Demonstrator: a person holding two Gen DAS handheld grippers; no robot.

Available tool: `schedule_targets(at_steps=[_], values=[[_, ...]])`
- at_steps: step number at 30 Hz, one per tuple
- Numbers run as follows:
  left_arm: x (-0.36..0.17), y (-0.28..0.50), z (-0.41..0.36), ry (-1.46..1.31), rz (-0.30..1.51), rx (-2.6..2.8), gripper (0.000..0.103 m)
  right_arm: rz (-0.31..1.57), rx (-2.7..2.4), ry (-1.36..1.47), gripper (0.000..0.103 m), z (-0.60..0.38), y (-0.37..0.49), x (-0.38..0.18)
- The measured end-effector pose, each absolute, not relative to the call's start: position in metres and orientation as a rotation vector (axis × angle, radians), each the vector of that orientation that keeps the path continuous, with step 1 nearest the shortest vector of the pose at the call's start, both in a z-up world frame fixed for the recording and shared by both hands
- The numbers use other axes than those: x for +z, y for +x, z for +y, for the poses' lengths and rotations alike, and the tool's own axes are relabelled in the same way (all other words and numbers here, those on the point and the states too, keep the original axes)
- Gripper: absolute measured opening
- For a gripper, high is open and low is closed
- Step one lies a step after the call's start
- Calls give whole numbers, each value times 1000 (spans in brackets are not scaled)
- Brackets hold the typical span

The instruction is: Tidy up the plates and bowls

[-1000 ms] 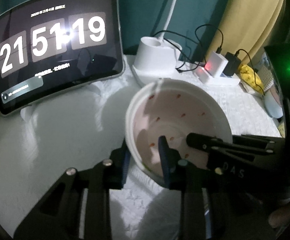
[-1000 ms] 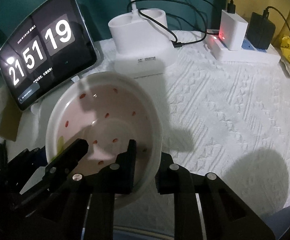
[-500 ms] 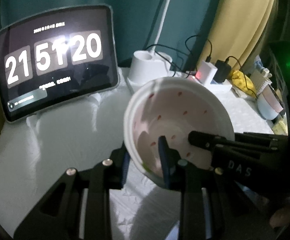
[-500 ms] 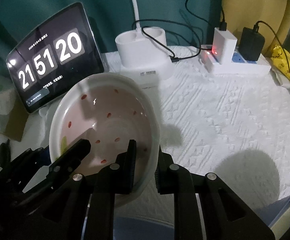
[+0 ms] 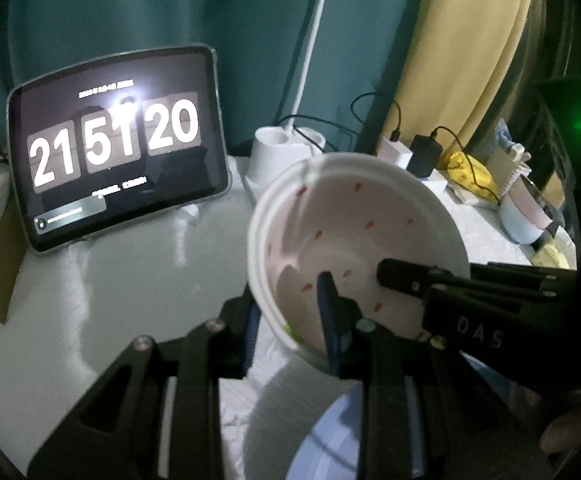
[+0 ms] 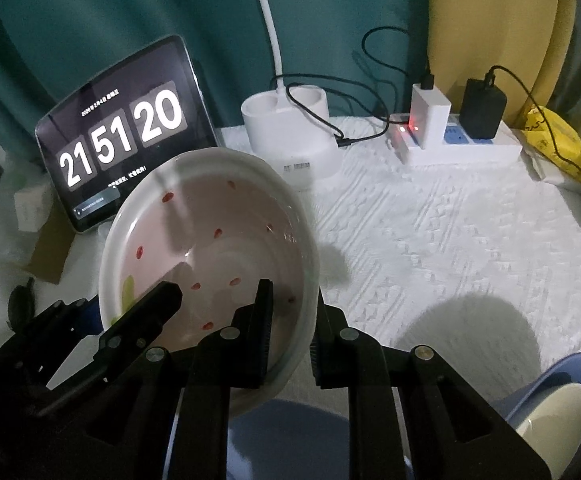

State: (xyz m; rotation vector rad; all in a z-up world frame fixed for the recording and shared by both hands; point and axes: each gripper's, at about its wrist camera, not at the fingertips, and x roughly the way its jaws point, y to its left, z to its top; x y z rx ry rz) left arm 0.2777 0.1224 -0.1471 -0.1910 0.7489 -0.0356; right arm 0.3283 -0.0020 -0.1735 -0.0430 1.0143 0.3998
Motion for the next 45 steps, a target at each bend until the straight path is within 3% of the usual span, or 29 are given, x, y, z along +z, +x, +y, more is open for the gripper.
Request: schedule_targets(at_steps=[45], values=[[-103,224,34,-107,699,-89,28,897,387,61,17,-89,267,-116]])
